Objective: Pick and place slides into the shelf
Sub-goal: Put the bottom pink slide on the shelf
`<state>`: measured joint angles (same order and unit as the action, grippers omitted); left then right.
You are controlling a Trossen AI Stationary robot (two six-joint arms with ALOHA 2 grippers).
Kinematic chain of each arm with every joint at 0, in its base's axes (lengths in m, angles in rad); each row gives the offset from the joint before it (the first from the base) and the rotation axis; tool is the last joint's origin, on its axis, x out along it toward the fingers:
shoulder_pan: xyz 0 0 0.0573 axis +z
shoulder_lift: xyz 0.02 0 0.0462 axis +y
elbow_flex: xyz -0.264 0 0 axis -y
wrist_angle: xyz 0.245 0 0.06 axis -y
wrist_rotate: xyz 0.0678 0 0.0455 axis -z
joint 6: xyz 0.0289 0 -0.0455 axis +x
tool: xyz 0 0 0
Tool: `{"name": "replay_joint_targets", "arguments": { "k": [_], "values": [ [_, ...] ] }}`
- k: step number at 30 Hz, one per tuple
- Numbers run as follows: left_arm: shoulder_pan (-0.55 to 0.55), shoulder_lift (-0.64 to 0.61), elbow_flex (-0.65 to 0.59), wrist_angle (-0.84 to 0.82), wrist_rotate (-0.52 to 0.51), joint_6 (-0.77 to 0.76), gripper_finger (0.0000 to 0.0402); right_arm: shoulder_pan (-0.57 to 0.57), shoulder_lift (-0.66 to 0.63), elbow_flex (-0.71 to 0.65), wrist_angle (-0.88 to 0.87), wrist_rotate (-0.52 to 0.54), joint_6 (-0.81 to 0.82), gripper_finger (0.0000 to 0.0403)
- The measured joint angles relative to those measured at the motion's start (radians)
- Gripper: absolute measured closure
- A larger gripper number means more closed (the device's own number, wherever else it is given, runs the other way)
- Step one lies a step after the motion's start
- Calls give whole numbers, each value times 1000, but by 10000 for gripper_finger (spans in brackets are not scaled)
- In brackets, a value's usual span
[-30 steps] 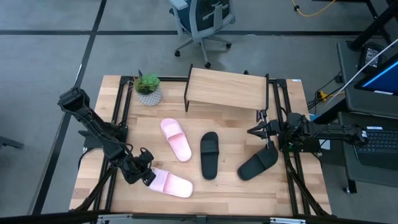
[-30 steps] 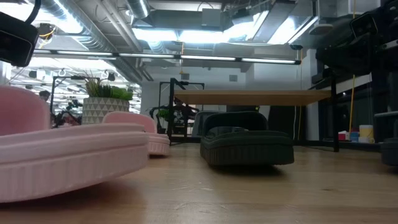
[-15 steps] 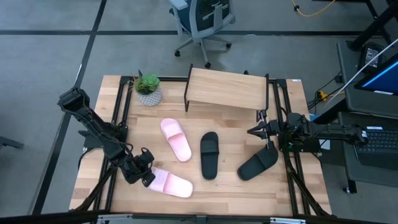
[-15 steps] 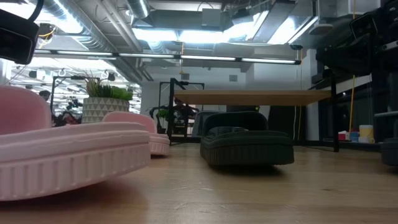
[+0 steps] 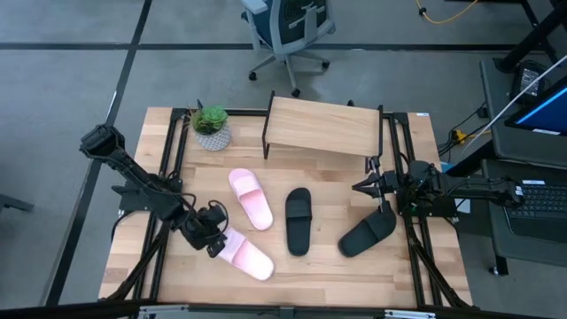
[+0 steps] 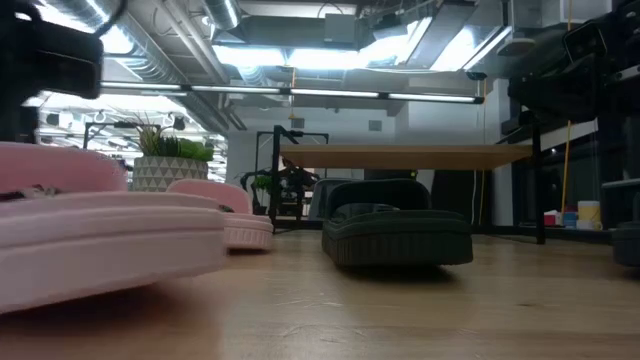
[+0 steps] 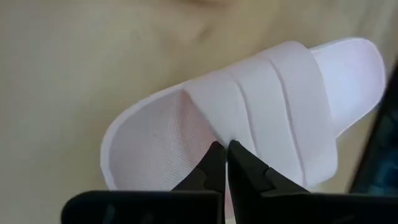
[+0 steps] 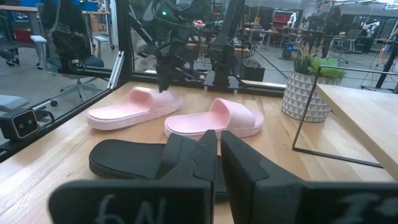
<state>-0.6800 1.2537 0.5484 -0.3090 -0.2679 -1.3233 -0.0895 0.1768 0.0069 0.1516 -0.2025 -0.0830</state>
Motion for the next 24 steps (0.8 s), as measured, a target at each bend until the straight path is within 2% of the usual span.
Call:
{"name": "replay_joint_targets", "arguments": {
  "k": [14, 18, 24],
  "values": [
    [210, -19, 0, -68, -59, 455, 401, 0, 0, 0, 0, 0, -3, 377],
    [256, -19, 0, -83, -50, 491, 398, 0, 0, 0, -1, 0, -3, 377],
    [280, -19, 0, -89, -12, 491, 369, 0, 0, 0, -5, 0, -4, 377]
  ]
}}
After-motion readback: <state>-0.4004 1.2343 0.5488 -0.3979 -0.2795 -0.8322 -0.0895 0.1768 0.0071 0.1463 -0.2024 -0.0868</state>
